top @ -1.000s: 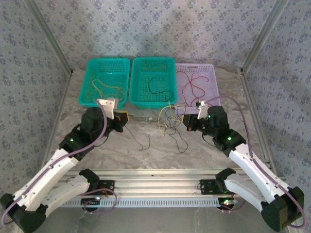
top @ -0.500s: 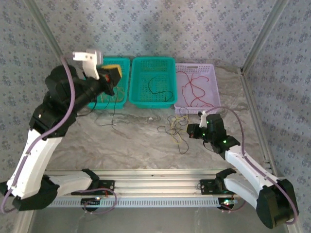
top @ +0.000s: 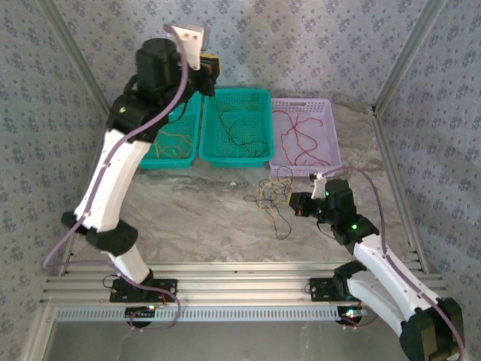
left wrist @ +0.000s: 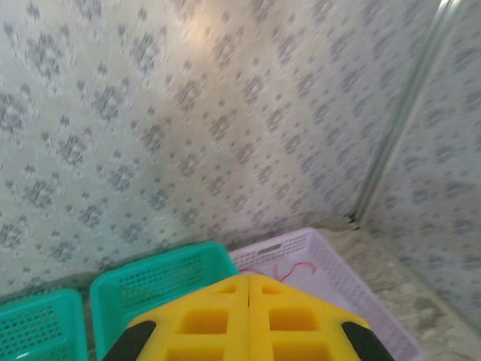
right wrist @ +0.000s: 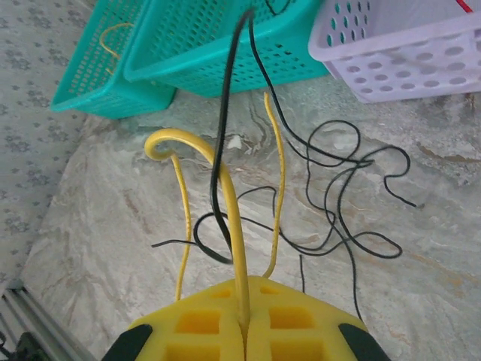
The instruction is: Untangle the cables
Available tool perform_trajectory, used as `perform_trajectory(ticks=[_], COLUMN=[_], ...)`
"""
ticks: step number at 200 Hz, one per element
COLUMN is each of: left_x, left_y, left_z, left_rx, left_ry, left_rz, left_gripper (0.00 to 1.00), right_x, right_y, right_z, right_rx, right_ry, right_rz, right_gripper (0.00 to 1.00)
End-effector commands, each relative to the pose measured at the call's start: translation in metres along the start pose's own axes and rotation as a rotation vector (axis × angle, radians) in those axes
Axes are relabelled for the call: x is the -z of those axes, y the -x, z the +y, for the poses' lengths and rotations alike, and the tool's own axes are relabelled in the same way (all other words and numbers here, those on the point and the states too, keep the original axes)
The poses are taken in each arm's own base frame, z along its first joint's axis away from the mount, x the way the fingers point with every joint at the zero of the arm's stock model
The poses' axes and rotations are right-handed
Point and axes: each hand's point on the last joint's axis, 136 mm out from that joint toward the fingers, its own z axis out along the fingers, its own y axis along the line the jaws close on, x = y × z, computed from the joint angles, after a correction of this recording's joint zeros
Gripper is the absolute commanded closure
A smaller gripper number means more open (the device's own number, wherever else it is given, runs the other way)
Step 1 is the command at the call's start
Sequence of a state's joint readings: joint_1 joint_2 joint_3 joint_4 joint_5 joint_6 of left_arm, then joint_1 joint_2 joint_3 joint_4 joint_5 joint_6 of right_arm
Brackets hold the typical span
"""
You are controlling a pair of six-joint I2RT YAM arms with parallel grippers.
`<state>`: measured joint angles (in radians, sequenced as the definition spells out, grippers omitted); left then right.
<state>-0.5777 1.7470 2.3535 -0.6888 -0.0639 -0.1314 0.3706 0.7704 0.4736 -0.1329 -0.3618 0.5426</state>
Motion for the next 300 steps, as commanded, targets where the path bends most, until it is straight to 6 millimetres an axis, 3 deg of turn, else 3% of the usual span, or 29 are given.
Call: perform_trajectory(ticks=[1,35,47,76,84,95,106,117,153,159,164,190,222,253,286,300], left_x=[-0.049,-0.132,-0.158,-0.202,-0.208,-0.214,-0.214,-0.208,-0.162,-0.150,-0.141,-0.093,-0.055,-0.059,-0.097,-0.114], left_y=[-0.015,-0.078,-0.110,-0.177,-0.193,-0.211,-0.218,-0.214,-0.157,-0.145,-0.137,-0.115,-0.135,-0.167,-0.186,-0.185], left_z=[0.027,0.040,0.047,0.058,0.059,0.058,0.052,0.044,0.006,0.000,-0.006,-0.023,-0.006,0.021,0.031,0.032], left_rx=[-0.015,-0.032,-0.036,-0.022,-0.014,0.009,0.026,0.039,0.099,0.107,0.114,0.159,0.181,0.199,0.177,0.160], left_ry=[0.071,0.115,0.143,0.168,0.169,0.156,0.126,0.104,-0.014,-0.028,-0.044,-0.092,-0.013,0.061,0.109,0.122], left_rz=[0.019,0.136,0.204,0.308,0.340,0.379,0.404,0.411,0.356,0.341,0.330,0.302,0.345,0.420,0.523,0.543], left_gripper=[1.00,1.00,1.00,1.00,0.90,0.64,0.46,0.37,0.20,0.15,0.01,0.00,0.00,0.00,0.00,0.00], right_x=[0.015,0.037,0.043,0.052,0.054,0.055,0.057,0.058,0.060,0.062,0.064,0.070,0.070,0.074,0.074,0.074], right_y=[0.010,0.017,0.019,0.020,0.020,0.022,0.023,0.025,0.038,0.043,0.047,0.063,0.068,0.068,0.062,0.058], right_z=[0.020,0.042,0.050,0.063,0.064,0.066,0.069,0.071,0.084,0.088,0.092,0.107,0.111,0.117,0.117,0.116], right_rx=[0.020,0.043,0.051,0.086,0.089,0.093,0.094,0.095,0.108,0.112,0.116,0.139,0.149,0.146,0.121,0.109], right_ry=[0.042,0.100,0.127,0.155,0.156,0.160,0.168,0.171,0.208,0.216,0.227,0.262,0.262,0.288,0.302,0.307], right_rz=[-0.004,-0.029,-0.034,-0.030,-0.027,-0.028,-0.028,-0.033,-0.055,-0.063,-0.071,-0.103,-0.092,-0.097,-0.089,-0.088], right_gripper=[1.00,1.00,1.00,1.00,1.00,1.00,1.00,1.00,1.00,1.00,1.00,1.00,1.00,1.00,1.00,1.00])
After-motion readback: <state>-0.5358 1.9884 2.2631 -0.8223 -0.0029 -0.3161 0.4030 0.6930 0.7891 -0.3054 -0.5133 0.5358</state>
